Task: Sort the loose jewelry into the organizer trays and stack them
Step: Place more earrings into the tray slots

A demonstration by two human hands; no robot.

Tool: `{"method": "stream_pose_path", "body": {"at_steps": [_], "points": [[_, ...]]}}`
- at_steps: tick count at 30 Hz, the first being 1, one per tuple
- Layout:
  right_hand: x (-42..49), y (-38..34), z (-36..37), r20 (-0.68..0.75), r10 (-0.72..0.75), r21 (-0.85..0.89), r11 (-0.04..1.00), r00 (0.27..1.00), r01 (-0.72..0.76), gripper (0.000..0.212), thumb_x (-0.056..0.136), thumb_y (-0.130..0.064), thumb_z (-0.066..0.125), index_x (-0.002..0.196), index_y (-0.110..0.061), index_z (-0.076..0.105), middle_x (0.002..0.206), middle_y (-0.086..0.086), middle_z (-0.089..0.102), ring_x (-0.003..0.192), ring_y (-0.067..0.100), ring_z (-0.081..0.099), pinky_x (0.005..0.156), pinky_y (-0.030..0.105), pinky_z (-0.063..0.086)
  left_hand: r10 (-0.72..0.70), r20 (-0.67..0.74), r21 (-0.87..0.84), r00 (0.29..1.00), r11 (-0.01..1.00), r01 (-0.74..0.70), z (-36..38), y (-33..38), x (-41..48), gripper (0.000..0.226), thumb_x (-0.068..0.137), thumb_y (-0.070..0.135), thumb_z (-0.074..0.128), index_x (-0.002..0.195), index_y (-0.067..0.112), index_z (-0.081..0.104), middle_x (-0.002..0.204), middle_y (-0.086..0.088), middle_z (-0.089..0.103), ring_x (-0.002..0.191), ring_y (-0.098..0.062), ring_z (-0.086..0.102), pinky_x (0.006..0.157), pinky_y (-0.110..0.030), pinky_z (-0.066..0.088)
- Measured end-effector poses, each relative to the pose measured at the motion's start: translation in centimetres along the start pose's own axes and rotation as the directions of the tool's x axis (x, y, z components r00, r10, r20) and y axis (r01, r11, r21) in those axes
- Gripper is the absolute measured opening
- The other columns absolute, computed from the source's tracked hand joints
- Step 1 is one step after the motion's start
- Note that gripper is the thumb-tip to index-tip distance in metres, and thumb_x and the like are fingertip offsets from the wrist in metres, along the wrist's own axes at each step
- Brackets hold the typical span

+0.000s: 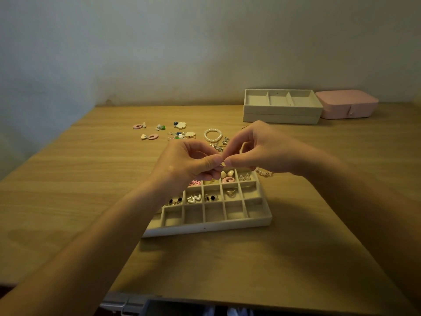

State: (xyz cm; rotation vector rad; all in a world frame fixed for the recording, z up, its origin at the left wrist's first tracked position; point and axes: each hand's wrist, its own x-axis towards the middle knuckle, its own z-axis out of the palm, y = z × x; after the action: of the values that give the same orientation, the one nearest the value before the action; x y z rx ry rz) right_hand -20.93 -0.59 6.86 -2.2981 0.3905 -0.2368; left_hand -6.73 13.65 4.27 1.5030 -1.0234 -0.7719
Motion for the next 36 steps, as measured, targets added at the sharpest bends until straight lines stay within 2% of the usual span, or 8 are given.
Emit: {"method": "stream_pose_path", "body": {"at_steps": [4, 7, 11, 15, 20, 27, 32, 36], "points": [[-0.3, 0.5, 0.6, 0.053, 0.031, -0.124, 0.992, 0.998, -0.024, 0.005, 0.089, -0.022, 0.076, 0.086, -0.025, 0.078, 0.075, -0.014, 0.066, 0.07, -0.009, 0.059, 0.054, 0.008, 0.043, -0.044, 0.07, 0.178, 0.997, 0.984, 0.031, 0.4, -0.6, 0.0, 0.007, 0.086, 0.006, 0.072, 0.092, 0.006, 0.075, 0.08, -0.01, 0.077, 0.071, -0.017, 0.075, 0.059, -0.021, 0.058], [-0.4, 1.2, 1.3, 0.08, 0.068, -0.205, 0.977, 0.994, -0.051, 0.007, 0.088, -0.024, 0.077, 0.085, -0.029, 0.078, 0.076, -0.013, 0.066, 0.073, -0.002, 0.06, 0.054, 0.011, 0.044, -0.015, 0.034, 0.3, 0.999, 0.954, 0.004, 0.4, -0.9, 0.2, 0.006, 0.091, 0.008, 0.069, 0.095, 0.005, 0.073, 0.081, -0.009, 0.076, 0.061, -0.008, 0.07, 0.051, -0.016, 0.051], [-0.6, 2.0, 2.3, 0.123, 0.079, -0.278, 0.96, 0.989, -0.042, 0.005, 0.089, -0.026, 0.076, 0.088, -0.031, 0.078, 0.082, -0.004, 0.068, 0.076, 0.017, 0.06, 0.059, 0.027, 0.051, 0.021, 0.011, 0.294, 1.0, 0.956, -0.023, -0.3, -1.5, 0.6, 0.005, 0.092, 0.01, 0.069, 0.092, 0.007, 0.073, 0.08, -0.009, 0.076, 0.076, -0.025, 0.073, 0.06, -0.028, 0.059], [-0.8, 1.9, 2.7, 0.151, 0.075, -0.361, 0.933, 0.986, -0.016, 0.008, 0.09, -0.024, 0.074, 0.094, -0.029, 0.079, 0.077, -0.016, 0.062, 0.069, 0.006, 0.053, 0.054, 0.013, 0.043, 0.02, 0.025, 0.332, 0.999, 0.943, -0.027, -0.3, -2.0, 0.6, 0.004, 0.091, 0.015, 0.071, 0.09, 0.013, 0.074, 0.08, -0.004, 0.076, 0.083, -0.029, 0.073, 0.064, -0.03, 0.058], [-0.6, 1.8, 3.1, 0.153, 0.063, -0.438, 0.899, 0.986, 0.01, 0.01, 0.089, -0.024, 0.075, 0.097, -0.027, 0.08, 0.082, -0.018, 0.065, 0.076, 0.005, 0.059, 0.065, 0.017, 0.051, -0.011, 0.009, 0.318, 1.0, 0.948, 0.007, -0.2, -2.0, 0.6, 0.007, 0.093, 0.02, 0.07, 0.093, 0.014, 0.073, 0.078, -0.002, 0.077, 0.08, -0.034, 0.073, 0.071, -0.043, 0.061], [-0.5, 1.6, 3.4, 0.168, 0.023, -0.466, 0.883, 0.985, 0.059, 0.011, 0.089, -0.023, 0.074, 0.095, -0.028, 0.08, 0.081, -0.017, 0.068, 0.074, 0.004, 0.059, 0.065, 0.016, 0.045, 0.019, -0.01, 0.304, 1.0, 0.953, -0.015, -0.2, -1.9, 0.7, 0.009, 0.094, 0.018, 0.069, 0.093, 0.01, 0.073, 0.077, -0.006, 0.076, 0.054, -0.011, 0.063, 0.056, -0.025, 0.055], [-0.4, 1.6, 3.6, 0.176, 0.017, -0.5, 0.863, 0.984, 0.074, 0.011, 0.089, -0.024, 0.074, 0.096, -0.031, 0.079, 0.085, -0.019, 0.068, 0.079, 0.002, 0.06, 0.074, 0.023, 0.054, 0.039, -0.043, 0.293, 0.998, 0.956, -0.024, -0.3, -1.9, 0.7, 0.009, 0.094, 0.018, 0.068, 0.092, 0.011, 0.074, 0.075, -0.004, 0.076, 0.052, -0.01, 0.06, 0.055, -0.024, 0.053], [-0.2, 1.4, 3.2, 0.213, 0.047, -0.483, 0.873, 0.976, 0.063, 0.01, 0.089, -0.021, 0.075, 0.094, -0.027, 0.081, 0.07, -0.022, 0.061, 0.068, -0.009, 0.057, 0.057, 0.009, 0.042, 0.047, -0.023, 0.298, 0.999, 0.954, -0.038, -0.2, -1.9, 0.7, 0.009, 0.093, 0.013, 0.068, 0.091, 0.007, 0.074, 0.074, -0.007, 0.075, 0.05, -0.005, 0.059, 0.052, -0.02, 0.05]]}}
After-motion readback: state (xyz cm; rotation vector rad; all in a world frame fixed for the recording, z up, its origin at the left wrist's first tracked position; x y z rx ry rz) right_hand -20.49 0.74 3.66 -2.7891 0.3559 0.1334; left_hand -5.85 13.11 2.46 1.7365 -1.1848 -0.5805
